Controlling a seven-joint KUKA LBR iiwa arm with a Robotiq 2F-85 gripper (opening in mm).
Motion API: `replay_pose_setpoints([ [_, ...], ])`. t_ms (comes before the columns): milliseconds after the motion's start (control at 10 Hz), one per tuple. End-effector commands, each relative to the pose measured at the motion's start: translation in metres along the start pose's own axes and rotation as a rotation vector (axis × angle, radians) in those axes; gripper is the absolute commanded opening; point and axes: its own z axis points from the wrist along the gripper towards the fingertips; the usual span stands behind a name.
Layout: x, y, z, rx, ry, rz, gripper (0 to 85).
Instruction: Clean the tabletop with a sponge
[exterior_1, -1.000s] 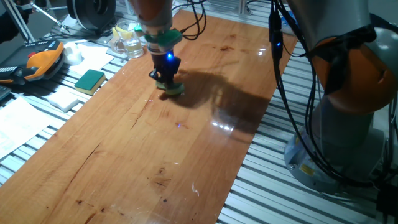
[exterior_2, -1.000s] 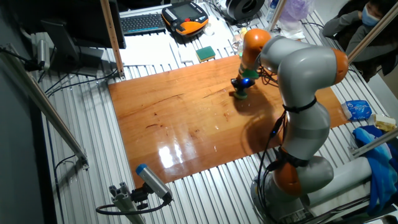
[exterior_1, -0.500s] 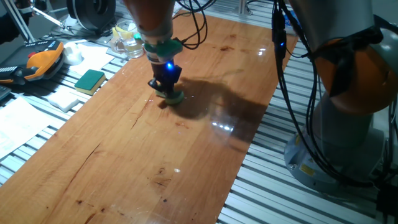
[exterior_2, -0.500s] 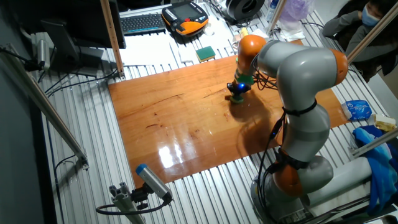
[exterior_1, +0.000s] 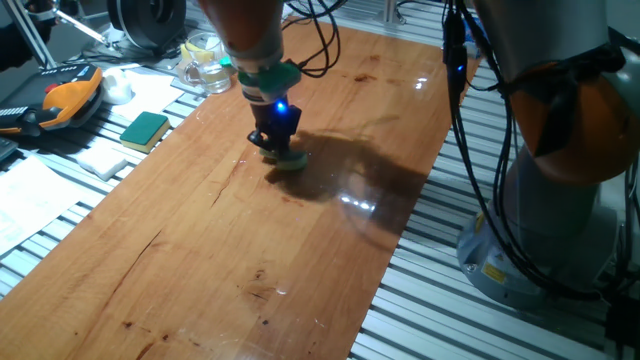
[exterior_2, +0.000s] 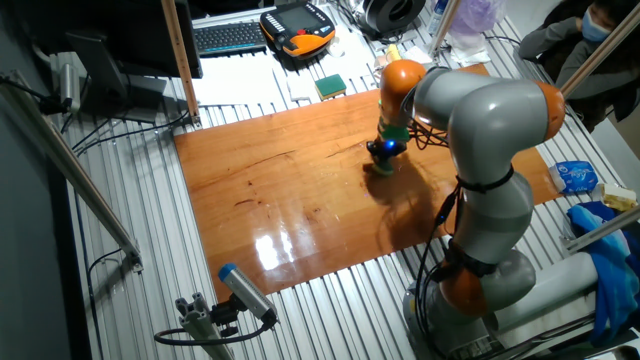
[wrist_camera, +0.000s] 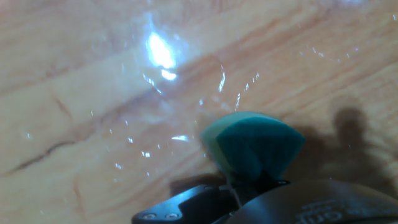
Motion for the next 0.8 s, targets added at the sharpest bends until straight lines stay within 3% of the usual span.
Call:
replay_pose_setpoints([
  [0,0.000,-0.004,0.001,0.006,-0.002,-0.014,17.0],
  [400,-0.025,-0.036,0.004,-0.011,-0.006,-0.082,17.0],
  [700,-0.046,-0.056,-0.005,-0.015,0.010,-0.119,17.0],
])
